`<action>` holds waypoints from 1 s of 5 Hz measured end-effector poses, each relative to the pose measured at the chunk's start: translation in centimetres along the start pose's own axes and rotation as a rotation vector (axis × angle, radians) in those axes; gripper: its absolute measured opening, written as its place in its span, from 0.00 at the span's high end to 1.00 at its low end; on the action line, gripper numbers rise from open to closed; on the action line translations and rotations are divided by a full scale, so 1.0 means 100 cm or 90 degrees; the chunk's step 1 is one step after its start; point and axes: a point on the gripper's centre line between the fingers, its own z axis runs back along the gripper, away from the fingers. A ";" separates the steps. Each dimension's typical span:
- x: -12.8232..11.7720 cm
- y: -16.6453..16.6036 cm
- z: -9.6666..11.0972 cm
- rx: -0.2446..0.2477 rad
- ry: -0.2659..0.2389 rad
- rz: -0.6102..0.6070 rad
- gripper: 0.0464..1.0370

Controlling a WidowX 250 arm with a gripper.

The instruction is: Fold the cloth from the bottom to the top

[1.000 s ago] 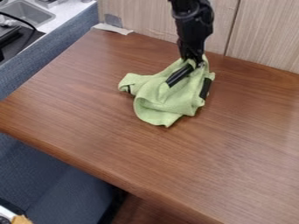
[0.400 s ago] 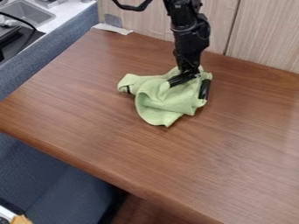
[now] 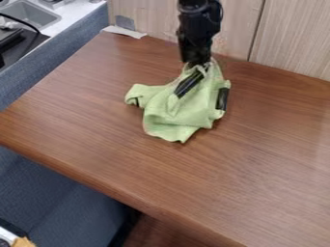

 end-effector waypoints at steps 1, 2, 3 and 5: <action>0.003 -0.008 0.002 -0.002 0.018 -0.017 0.04; 0.010 -0.010 0.020 0.004 -0.006 -0.021 0.03; 0.017 -0.017 0.036 -0.002 -0.020 -0.026 0.04; 0.025 -0.010 0.086 -0.007 -0.092 0.008 0.04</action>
